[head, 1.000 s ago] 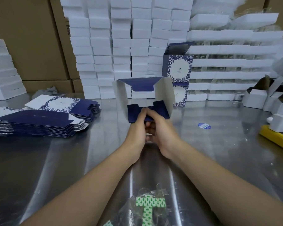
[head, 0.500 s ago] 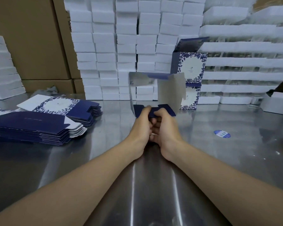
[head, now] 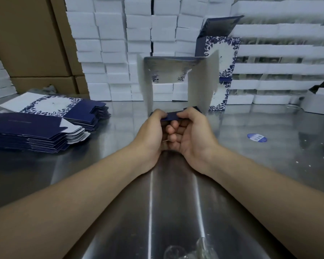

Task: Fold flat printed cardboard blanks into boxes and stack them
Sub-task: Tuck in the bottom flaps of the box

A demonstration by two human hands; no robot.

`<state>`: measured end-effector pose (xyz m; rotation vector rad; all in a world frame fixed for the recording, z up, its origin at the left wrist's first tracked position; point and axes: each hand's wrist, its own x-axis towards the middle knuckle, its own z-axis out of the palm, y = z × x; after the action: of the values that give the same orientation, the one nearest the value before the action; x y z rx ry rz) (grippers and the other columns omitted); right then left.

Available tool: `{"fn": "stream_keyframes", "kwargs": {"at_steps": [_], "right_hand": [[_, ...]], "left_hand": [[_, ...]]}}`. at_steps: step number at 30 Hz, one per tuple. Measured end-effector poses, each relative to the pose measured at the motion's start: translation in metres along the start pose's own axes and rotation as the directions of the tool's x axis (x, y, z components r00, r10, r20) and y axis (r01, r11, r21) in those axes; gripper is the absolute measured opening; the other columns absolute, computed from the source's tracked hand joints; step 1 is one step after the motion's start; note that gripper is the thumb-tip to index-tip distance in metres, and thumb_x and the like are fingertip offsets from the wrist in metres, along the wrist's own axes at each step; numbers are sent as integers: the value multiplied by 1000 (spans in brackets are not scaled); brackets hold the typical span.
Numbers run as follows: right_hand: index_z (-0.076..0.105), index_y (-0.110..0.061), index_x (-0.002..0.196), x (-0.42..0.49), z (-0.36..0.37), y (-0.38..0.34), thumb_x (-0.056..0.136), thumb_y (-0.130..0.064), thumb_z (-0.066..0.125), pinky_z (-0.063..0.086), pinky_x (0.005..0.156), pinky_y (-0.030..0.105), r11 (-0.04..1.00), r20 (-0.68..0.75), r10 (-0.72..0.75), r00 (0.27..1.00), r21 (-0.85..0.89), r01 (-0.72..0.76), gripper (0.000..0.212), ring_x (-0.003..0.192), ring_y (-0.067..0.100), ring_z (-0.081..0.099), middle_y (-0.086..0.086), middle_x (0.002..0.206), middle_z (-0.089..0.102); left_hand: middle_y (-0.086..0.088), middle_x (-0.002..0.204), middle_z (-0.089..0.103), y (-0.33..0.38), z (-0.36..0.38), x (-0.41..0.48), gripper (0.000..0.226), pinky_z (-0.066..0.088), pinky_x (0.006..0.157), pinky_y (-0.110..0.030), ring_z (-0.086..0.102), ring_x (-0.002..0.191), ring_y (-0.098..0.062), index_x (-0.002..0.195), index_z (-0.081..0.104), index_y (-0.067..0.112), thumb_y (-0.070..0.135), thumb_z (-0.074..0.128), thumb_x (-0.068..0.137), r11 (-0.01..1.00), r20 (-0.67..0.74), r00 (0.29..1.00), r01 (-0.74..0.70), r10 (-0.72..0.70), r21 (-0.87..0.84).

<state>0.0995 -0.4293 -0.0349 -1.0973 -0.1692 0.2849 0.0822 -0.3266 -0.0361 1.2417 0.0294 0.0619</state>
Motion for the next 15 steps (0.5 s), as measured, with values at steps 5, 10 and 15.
{"fn": "stream_keyframes", "kwargs": {"at_steps": [5, 10, 15], "right_hand": [[49, -15, 60, -4, 0, 1, 98, -23, 45, 34, 45, 26, 1000, -34, -10, 999, 10, 11, 39, 40, 14, 43, 2, 56, 51], [51, -16, 56, -9, 0, 0, 95, -24, 48, 36, 43, 24, 999, -10, -21, 1000, -42, 21, 40, 41, 14, 42, 2, 55, 51], [51, -15, 56, -12, 0, -2, 98, -32, 38, 33, 41, 24, 1000, -13, -12, 1000, -22, 11, 47, 40, 14, 41, 2, 55, 50]], "left_hand": [[4, 54, 49, 2, 5, -10, 56, 44, 46, -23, 43, 42, -11, 61, 65, 16, 39, 44, 108, 999, -7, 1000, -30, 31, 33], [2, 53, 54, 1, 4, -15, 49, 46, 44, -22, 47, 42, -13, 71, 68, 11, 25, 38, 107, 998, -65, 996, -66, 67, 25], [0, 56, 58, 1, 4, -19, 44, 48, 45, -24, 49, 43, -15, 90, 72, 5, 23, 36, 106, 997, -57, 995, -77, 77, 3]]}}
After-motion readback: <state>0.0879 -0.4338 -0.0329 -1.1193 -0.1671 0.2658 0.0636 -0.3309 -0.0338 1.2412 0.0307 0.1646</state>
